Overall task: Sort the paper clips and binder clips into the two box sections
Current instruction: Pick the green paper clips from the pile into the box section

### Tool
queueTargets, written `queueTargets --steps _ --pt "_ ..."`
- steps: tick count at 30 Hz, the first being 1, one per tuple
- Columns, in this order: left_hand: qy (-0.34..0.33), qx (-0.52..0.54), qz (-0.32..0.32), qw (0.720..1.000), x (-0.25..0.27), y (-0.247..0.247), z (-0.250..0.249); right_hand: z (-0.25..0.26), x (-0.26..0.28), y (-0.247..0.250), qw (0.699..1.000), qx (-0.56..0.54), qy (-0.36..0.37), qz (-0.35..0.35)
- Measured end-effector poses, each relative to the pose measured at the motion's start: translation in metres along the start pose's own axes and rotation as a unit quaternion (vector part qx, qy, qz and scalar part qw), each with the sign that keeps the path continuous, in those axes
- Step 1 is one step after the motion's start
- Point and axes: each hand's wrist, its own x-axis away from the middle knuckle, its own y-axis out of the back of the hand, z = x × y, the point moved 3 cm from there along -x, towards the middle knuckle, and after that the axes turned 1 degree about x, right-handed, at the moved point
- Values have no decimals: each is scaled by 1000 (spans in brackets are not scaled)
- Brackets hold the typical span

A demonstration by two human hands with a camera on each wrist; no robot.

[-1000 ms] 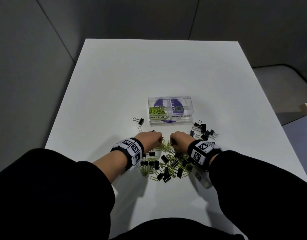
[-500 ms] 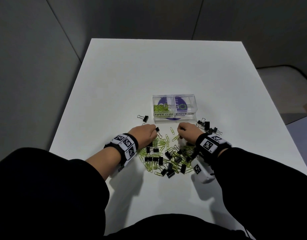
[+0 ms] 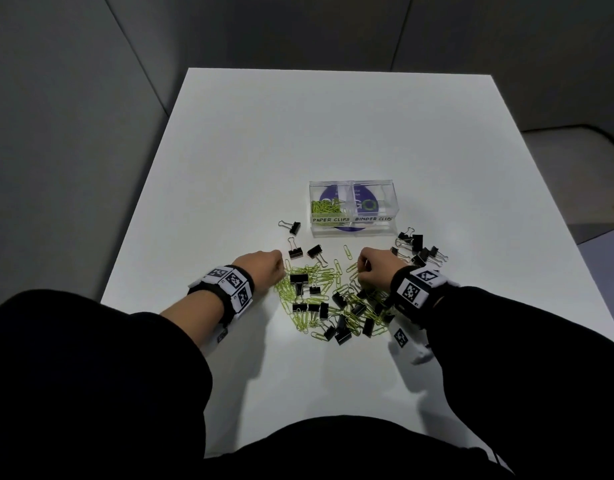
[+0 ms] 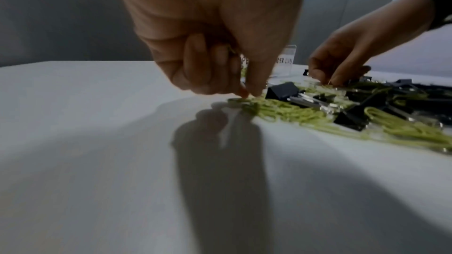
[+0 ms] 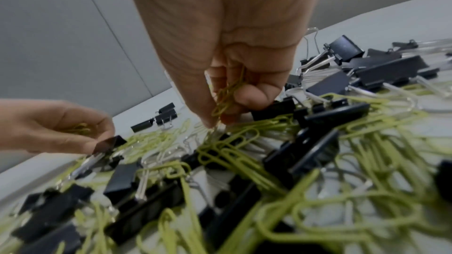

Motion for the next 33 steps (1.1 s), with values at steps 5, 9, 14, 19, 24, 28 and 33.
queueTargets --steps 5,9,14,19,24,28,33 --pt "-5 76 76 994 3 -8 -2 1 1 -2 998 52 19 8" --pt "-33 76 102 991 6 -18 -18 1 0 -2 997 72 33 14" --pt "-57 67 86 992 4 -22 -37 3 0 -1 993 108 43 15" --pt "-25 62 52 996 11 -2 -16 10 4 2 995 84 52 -13" --pt "16 -30 77 996 25 2 22 30 7 -2 994 73 82 -27" --pt "-13 -20 83 996 30 -8 16 48 9 -17 990 68 119 45" --pt "-19 -7 55 998 18 -15 7 65 13 -43 954 203 207 72"
